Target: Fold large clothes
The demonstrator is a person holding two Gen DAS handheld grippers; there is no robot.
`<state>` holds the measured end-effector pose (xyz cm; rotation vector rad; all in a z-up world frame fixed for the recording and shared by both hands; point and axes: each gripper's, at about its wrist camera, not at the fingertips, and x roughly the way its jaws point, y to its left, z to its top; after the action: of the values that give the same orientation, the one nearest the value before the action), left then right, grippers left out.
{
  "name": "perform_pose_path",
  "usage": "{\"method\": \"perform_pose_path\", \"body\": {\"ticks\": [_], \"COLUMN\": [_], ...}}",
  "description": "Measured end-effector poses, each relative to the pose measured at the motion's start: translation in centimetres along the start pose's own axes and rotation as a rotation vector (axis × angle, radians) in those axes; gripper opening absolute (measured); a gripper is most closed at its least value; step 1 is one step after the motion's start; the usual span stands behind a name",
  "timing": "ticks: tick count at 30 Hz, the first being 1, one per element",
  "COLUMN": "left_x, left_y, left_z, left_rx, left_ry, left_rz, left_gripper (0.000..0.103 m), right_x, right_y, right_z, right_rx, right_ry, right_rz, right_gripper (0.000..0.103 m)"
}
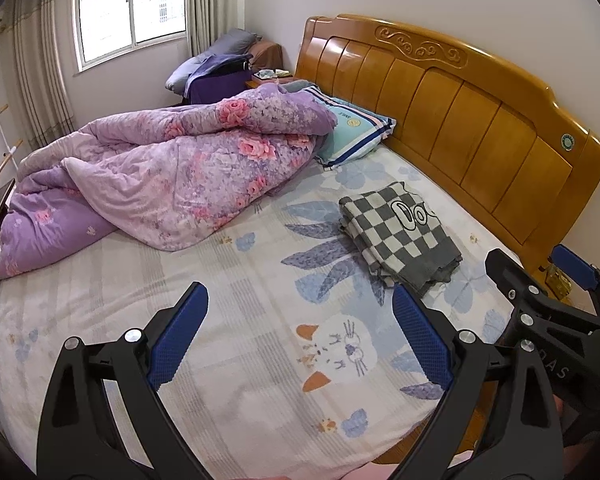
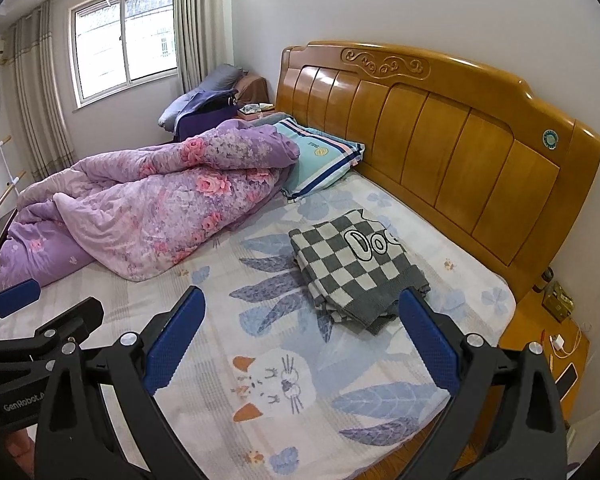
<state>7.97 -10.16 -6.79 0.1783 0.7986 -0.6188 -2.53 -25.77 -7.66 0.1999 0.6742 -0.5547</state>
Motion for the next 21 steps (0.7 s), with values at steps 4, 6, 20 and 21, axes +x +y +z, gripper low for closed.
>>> {"method": "perform_pose_path", "body": {"ticks": [4,6,20,21], "left_x": [0.10,0.13,0.19,0.21], "left_y": [0.07,0.16,0.16,0.16], "left_z": [-0.08,-0.13,-0.18,-0.21], "left_rx": [-0.002,-0.006,-0.003,-0.002], "left_ry": [0.003,0.006,0.004,0.004], "left_rz": [-0.001,-0.003,0.000,0.000], "left_gripper": [0.094,0.094,0.094,0.094], "right_x": [-0.05,-0.06,-0.05,-0.06], "right_y": [0.02,0.02,0.08,0.09], "right_z": [-0.04,-0.10,-0.06,-0.07], "right_rx": [0.000,0.001,0.000,0.000], "right_ry": [0.001,0.002,0.001,0.001], "right_rz": [-0.002,-0.001,0.000,-0.001], "right_gripper": [0.094,0.094,0.094,0.094]}}
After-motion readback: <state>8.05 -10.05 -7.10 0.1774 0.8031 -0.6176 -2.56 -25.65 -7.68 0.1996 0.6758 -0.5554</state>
